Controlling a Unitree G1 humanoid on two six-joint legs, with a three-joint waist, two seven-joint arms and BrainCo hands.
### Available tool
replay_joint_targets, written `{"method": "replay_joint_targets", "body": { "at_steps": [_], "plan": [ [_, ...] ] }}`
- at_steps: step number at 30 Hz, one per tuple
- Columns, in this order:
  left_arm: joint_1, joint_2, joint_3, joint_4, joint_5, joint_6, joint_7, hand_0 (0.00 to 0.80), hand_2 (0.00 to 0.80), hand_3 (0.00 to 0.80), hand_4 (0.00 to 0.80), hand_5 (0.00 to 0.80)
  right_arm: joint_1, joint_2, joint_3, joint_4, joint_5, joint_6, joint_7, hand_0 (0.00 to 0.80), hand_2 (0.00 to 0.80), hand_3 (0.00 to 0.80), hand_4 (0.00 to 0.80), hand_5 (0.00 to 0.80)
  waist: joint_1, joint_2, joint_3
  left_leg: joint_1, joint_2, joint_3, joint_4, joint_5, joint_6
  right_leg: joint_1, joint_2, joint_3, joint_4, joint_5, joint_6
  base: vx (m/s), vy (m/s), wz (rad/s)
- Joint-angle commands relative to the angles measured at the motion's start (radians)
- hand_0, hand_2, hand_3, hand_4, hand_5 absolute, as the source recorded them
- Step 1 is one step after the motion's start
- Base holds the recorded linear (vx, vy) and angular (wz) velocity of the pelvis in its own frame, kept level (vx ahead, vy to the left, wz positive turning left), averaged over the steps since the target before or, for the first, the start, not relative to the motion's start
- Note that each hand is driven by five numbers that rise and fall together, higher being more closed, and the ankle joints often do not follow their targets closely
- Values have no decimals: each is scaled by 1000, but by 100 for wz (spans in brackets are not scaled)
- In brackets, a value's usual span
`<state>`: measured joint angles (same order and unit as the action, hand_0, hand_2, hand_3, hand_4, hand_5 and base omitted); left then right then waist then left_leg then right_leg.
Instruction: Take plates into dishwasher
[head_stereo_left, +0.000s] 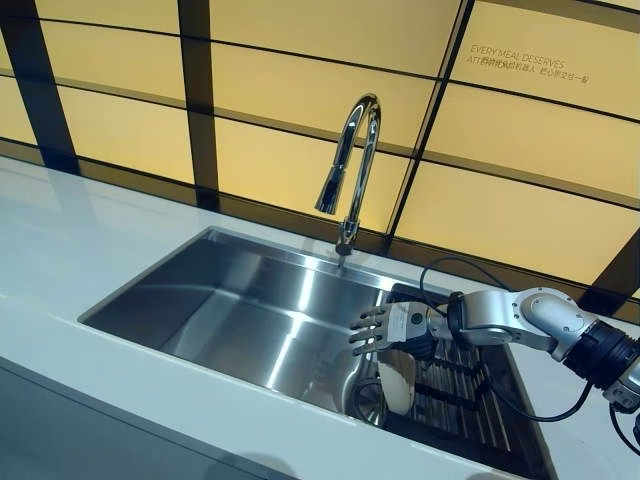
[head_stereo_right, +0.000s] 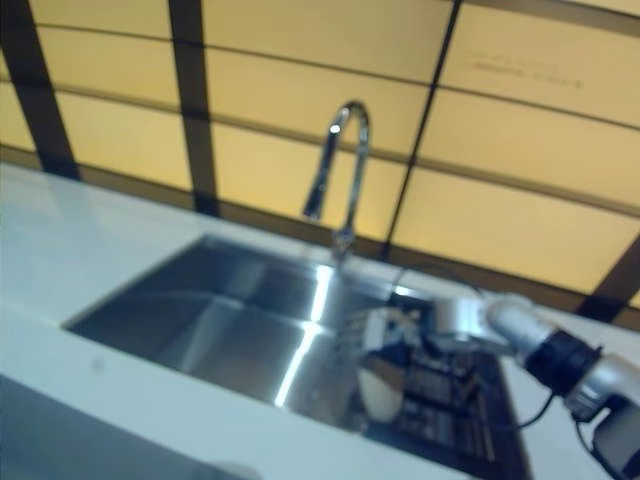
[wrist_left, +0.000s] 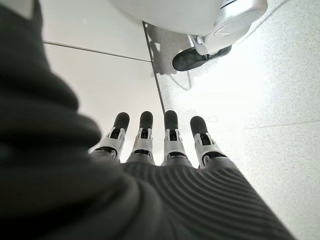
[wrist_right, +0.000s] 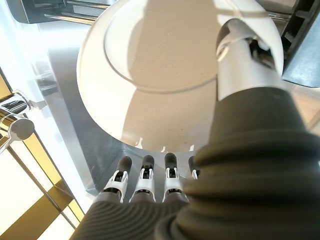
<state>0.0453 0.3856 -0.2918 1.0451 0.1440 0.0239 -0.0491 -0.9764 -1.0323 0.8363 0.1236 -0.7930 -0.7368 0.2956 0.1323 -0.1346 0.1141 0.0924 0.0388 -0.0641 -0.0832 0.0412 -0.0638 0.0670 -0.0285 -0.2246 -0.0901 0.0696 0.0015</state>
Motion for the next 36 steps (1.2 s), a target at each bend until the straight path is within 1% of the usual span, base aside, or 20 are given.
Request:
{"method": "replay_joint_targets", "body": {
  "at_steps": [1,4,14,22,31,35,36],
  "plan": [
    [-28,13,-21,34,56,-5,-3,0,0,0,0,0,-7,-9,-39,-11,39,37,-2,0,0,0,0,0,32,-43,5,-19,-48,48,-4,-43,41,61,-1,-39,3,-59,74,0,0,0],
    [-24,18,-16,28,60,-6,-7,0,0,0,0,0,-2,-13,-40,-19,40,33,26,0,0,0,0,0,33,-43,6,-19,-48,47,-4,-43,42,61,-2,-40,3,-58,75,0,0,0],
    [-29,17,-19,27,62,1,-7,0,0,0,0,0,12,-3,-31,-10,15,53,50,0,0,0,0,0,34,-47,10,-19,-47,47,-4,-42,42,61,-2,-39,3,-57,74,0,0,0],
    [-31,20,-18,27,67,-1,-8,0,0,0,0,0,29,9,-29,-6,17,67,54,0,0,0,0,0,35,-48,15,-21,-46,47,-4,-43,43,58,-2,-38,3,-55,74,0,0,0],
    [-33,21,-17,25,67,-1,-8,0,0,0,0,0,50,25,-37,8,7,62,36,0,0,0,0,0,36,-48,20,-23,-45,47,-4,-42,44,55,-2,-38,3,-53,75,0,0,0],
    [-34,22,-16,22,68,1,-8,0,0,0,0,0,59,27,-43,5,4,72,23,0,0,0,0,0,36,-49,22,-24,-45,49,-4,-43,45,53,-1,-37,3,-51,75,0,0,0],
    [-34,23,-17,25,68,-2,-6,0,0,0,0,0,57,27,-41,4,7,75,22,129,129,129,129,129,37,-50,23,-24,-45,49,-4,-42,45,52,-1,-37,3,-51,75,0,0,0]
  ]
}}
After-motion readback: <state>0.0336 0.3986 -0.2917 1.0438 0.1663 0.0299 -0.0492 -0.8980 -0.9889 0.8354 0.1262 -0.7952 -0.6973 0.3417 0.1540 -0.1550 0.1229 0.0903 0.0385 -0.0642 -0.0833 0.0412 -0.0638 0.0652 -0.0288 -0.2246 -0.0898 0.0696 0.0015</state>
